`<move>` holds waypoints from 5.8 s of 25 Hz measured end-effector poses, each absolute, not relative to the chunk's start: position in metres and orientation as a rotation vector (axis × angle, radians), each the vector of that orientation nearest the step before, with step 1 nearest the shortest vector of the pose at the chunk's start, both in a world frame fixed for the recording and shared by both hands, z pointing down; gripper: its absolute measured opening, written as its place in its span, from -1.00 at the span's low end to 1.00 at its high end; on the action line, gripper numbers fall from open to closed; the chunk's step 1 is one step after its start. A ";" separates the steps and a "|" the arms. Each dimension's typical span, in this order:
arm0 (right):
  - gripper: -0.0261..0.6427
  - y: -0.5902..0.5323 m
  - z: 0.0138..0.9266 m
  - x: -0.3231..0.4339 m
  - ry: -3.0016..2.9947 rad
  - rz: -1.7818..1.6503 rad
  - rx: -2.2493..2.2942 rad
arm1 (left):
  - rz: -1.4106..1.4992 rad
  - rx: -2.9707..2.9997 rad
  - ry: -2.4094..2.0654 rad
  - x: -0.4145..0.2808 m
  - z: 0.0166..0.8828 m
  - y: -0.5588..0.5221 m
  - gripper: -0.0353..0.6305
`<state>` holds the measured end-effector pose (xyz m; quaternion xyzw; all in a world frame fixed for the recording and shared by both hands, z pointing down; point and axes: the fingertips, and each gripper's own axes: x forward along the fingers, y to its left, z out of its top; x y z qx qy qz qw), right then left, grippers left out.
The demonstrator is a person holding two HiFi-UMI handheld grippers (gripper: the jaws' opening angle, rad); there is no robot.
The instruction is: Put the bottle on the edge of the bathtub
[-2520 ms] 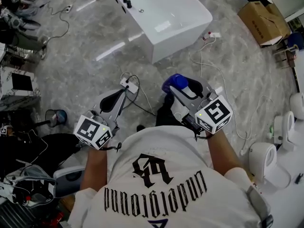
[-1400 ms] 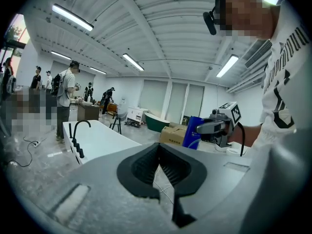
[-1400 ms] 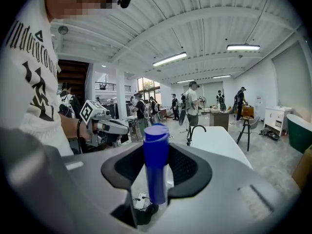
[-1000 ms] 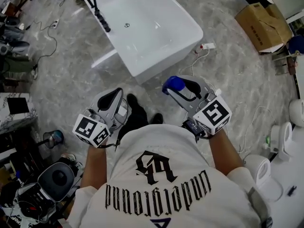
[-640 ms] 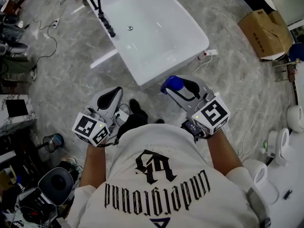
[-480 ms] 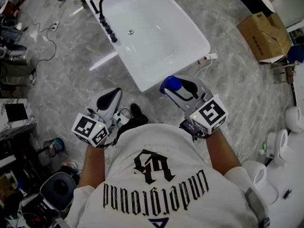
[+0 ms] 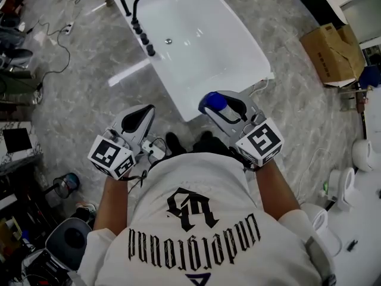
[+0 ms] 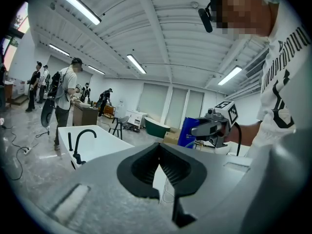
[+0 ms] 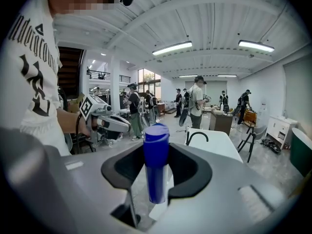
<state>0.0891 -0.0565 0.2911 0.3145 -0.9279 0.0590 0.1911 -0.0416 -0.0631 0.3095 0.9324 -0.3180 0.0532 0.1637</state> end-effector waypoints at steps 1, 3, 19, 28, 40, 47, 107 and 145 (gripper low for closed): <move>-0.47 -0.062 0.293 0.087 -2.604 0.165 0.879 | 0.152 2.654 -0.908 -0.043 0.311 -0.066 -0.87; -0.47 -0.073 0.296 0.082 -2.605 0.156 0.865 | 0.148 2.644 -0.916 -0.044 0.315 -0.073 -0.87; -0.47 -0.141 0.365 0.046 -2.585 0.167 0.495 | 0.168 2.437 -1.143 -0.062 0.356 -0.112 -0.87; -0.47 -0.168 0.421 0.037 -2.522 0.182 0.305 | 0.159 2.341 -1.220 -0.064 0.395 -0.133 -0.87; -0.47 -0.201 0.498 0.015 -2.437 0.150 0.142 | 0.186 2.245 -1.263 -0.073 0.442 -0.163 -0.87; -0.47 -0.213 0.541 0.006 -2.372 0.141 0.073 | 0.226 2.202 -1.239 -0.071 0.485 -0.175 -0.87; -0.30 -0.247 0.694 0.003 -2.130 0.129 0.093 | 0.334 2.146 -1.043 -0.062 0.581 -0.207 -0.87; -0.71 -0.143 0.370 0.018 -2.472 0.084 0.614 | 0.185 2.614 -1.144 -0.115 0.309 -0.095 -0.87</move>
